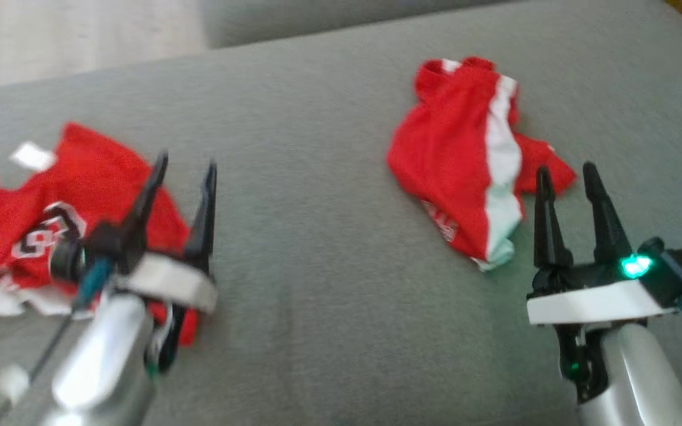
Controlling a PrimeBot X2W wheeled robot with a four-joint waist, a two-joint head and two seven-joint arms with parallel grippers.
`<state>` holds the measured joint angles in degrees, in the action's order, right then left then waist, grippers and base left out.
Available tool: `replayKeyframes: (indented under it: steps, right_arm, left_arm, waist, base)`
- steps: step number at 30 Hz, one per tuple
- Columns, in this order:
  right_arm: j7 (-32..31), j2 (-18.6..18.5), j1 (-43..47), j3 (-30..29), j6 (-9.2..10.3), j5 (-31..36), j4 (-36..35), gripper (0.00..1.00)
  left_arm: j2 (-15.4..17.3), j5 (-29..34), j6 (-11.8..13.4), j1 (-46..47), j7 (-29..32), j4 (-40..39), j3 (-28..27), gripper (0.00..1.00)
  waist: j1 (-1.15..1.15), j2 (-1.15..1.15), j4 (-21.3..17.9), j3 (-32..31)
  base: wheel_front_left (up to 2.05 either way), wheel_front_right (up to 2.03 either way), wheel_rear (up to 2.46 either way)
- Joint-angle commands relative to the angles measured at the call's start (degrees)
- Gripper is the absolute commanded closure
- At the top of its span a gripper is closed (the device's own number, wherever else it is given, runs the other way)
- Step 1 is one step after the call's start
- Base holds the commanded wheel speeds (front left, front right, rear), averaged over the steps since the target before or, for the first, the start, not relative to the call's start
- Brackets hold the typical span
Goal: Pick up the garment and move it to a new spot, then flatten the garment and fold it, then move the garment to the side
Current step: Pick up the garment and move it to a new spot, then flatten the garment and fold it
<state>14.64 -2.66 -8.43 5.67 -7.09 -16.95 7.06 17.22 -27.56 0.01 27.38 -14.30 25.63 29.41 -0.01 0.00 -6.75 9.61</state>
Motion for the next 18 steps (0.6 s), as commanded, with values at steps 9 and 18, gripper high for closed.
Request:
replayKeyframes:
  steps: [9, 18]
  right_arm:
    - [0.36, -0.21, 2.35, 1.71, -0.4, 0.03, 0.78, 0.0]
    - [0.36, -0.21, -0.35, -0.67, -0.4, 0.47, 1.34, 0.0]
  left_arm:
    - [-3.18, 4.67, 3.81, -16.97, -0.69, -15.39, -11.38, 0.0]
    - [-5.98, 9.14, 1.0, -18.16, -0.69, -17.34, -13.82, 0.0]
  waist:
    - [0.01, 0.0, 5.95, -5.28]
    - [0.01, 0.0, 6.45, -3.94]
  base:
    - [0.0, 0.0, 0.0]
    - [0.0, 0.0, 0.0]
